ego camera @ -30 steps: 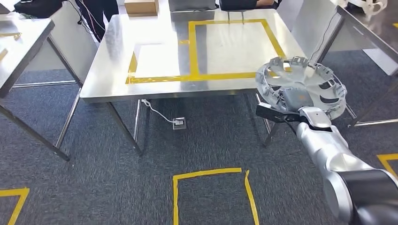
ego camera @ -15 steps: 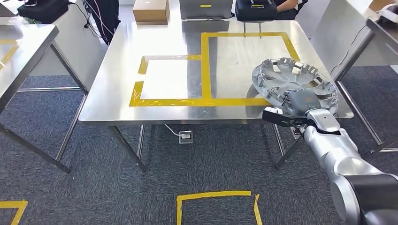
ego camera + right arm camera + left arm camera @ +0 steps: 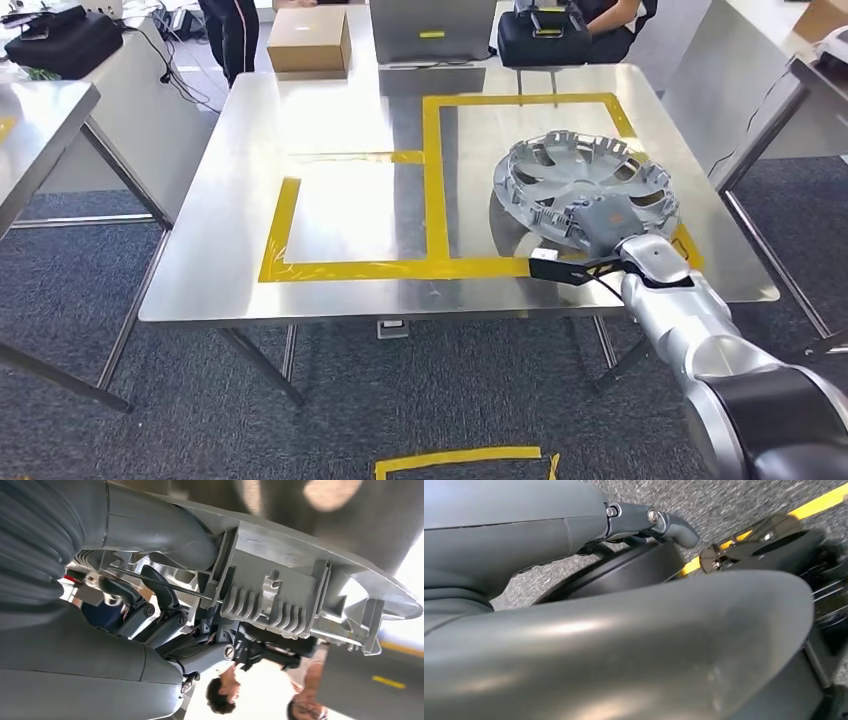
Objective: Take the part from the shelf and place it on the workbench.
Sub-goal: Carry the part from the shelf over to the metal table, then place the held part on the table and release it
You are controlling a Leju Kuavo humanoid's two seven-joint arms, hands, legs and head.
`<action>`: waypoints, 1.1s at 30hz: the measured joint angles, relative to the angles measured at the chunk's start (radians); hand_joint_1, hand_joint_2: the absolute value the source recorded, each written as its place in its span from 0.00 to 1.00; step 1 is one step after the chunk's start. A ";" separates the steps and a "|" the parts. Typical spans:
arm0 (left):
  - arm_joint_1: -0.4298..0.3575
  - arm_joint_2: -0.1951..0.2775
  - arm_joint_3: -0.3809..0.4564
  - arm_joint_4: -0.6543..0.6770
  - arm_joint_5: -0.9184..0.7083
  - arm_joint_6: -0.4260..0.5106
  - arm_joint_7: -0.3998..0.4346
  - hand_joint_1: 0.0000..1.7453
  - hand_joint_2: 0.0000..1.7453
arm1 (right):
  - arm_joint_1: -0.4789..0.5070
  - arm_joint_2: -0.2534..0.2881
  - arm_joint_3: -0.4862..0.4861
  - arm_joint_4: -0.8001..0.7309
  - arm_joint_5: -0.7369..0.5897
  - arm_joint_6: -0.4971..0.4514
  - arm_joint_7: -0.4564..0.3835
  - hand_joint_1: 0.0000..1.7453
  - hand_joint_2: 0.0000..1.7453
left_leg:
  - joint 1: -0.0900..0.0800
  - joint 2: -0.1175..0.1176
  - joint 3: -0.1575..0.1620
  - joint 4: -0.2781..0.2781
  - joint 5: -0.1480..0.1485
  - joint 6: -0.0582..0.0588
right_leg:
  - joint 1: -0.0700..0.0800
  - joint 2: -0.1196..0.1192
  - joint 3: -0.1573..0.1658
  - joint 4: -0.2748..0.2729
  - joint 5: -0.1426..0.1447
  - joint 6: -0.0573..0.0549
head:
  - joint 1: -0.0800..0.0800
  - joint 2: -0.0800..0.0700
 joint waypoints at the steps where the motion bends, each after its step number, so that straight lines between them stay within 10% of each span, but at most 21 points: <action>1: -0.001 -0.001 0.000 0.000 0.001 0.000 0.000 0.00 0.00 | -0.002 0.002 0.003 -0.004 0.001 0.001 -0.004 1.00 1.00 | 0.000 -0.001 0.005 0.001 -0.003 0.005 | -0.001 0.000 0.003 -0.001 -0.009 0.007 | 0.000 0.000; 4: -0.009 -0.002 0.000 0.000 0.006 0.004 -0.001 0.00 0.00 | -0.012 0.007 0.013 -0.012 0.002 0.006 -0.016 1.00 1.00 | 0.005 -0.003 0.020 -0.007 -0.014 0.021 | -0.004 -0.007 -0.023 0.069 -0.055 0.022 | 0.004 0.000; 8: -0.011 -0.007 0.000 0.000 0.012 0.005 -0.001 0.00 0.00 | -0.012 0.019 0.032 -0.012 0.004 0.017 -0.031 1.00 1.00 | 0.005 -0.006 0.034 -0.002 -0.034 0.032 | -0.002 -0.008 -0.160 0.286 -0.116 0.027 | 0.010 0.000; 13: -0.014 -0.011 0.000 0.000 0.015 0.009 -0.012 0.00 0.00 | -0.015 0.037 0.056 -0.012 0.005 0.035 -0.048 1.00 1.00 | 0.001 -0.015 0.048 0.023 -0.062 0.019 | 0.001 -0.008 -0.099 0.060 0.050 0.015 | 0.014 0.000; 27: -0.018 -0.013 0.000 0.000 -0.029 0.006 -0.026 0.00 0.00 | -0.008 0.059 0.121 -0.013 -0.007 0.050 -0.026 1.00 1.00 | -0.002 -0.014 0.052 0.013 -0.055 0.006 | 0.004 -0.005 -0.084 0.023 0.055 -0.005 | 0.011 0.000; 31: -0.019 -0.013 0.000 0.000 -0.048 -0.010 -0.004 0.00 1.00 | -0.007 0.059 0.128 -0.013 -0.015 0.051 -0.025 0.00 1.00 | -0.002 -0.014 0.052 0.013 -0.055 0.006 | 0.004 -0.005 -0.083 0.023 0.055 -0.005 | 0.011 0.000; 33: -0.020 -0.013 0.000 0.000 -0.070 -0.012 0.004 0.00 1.00 | -0.007 0.059 0.130 -0.013 -0.019 0.052 -0.023 0.00 1.00 | -0.003 -0.014 0.052 0.013 -0.055 0.006 | 0.004 -0.005 -0.083 0.023 0.056 -0.004 | 0.011 0.000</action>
